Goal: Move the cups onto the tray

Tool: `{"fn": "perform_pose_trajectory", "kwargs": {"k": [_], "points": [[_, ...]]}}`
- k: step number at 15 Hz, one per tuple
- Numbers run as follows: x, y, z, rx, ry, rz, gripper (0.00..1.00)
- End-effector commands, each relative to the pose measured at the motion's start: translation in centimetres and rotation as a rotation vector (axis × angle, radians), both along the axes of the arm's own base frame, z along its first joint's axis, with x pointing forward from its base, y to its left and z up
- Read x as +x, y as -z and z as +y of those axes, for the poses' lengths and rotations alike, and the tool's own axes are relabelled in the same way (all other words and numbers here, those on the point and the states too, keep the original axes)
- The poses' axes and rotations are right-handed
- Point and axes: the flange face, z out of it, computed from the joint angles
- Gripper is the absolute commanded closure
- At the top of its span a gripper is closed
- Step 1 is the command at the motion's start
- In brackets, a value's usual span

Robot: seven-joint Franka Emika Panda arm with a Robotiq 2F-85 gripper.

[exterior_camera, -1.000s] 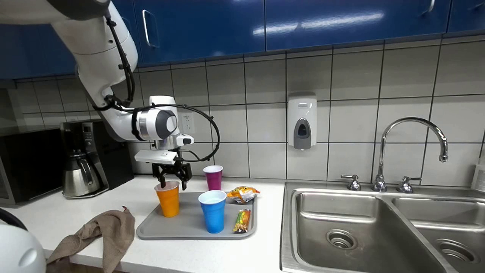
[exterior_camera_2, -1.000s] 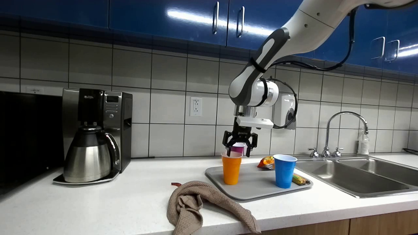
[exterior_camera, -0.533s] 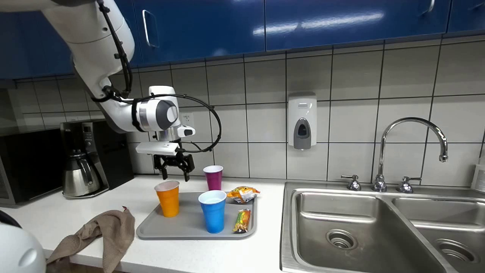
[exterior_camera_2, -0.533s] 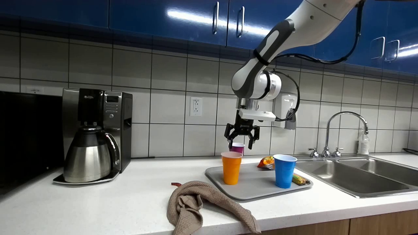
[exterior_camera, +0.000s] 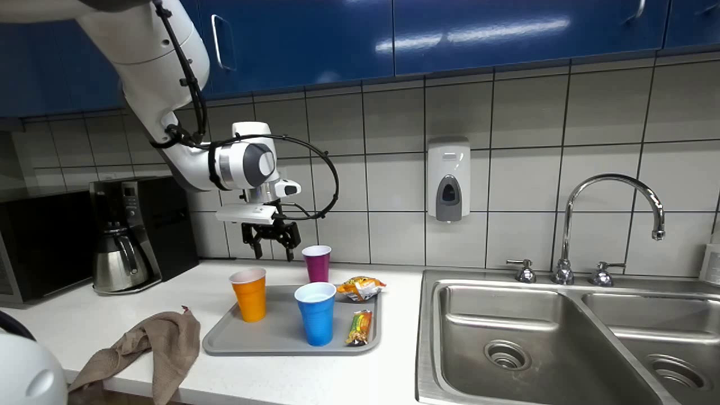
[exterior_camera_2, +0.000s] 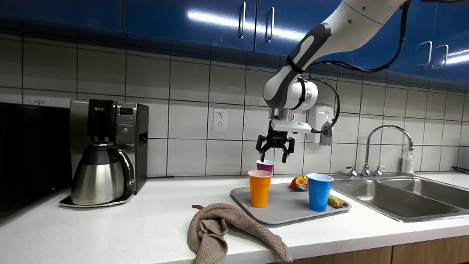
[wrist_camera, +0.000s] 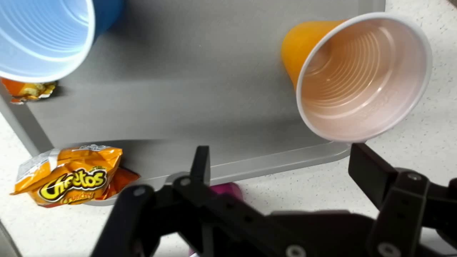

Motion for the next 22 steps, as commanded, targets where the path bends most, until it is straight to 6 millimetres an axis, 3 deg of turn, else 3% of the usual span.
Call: {"fn": "perform_pose_trajectory", "kwargs": {"k": [1,9,22], "points": [[2.2,-0.1,-1.0,-0.024,0.046,-0.013,0.00],[5.7,2.2,-2.6,-0.044,0.188,-0.054,0.00],[11.3,2.9,-5.9,-0.019,0.480,-0.139,0.00]]}}
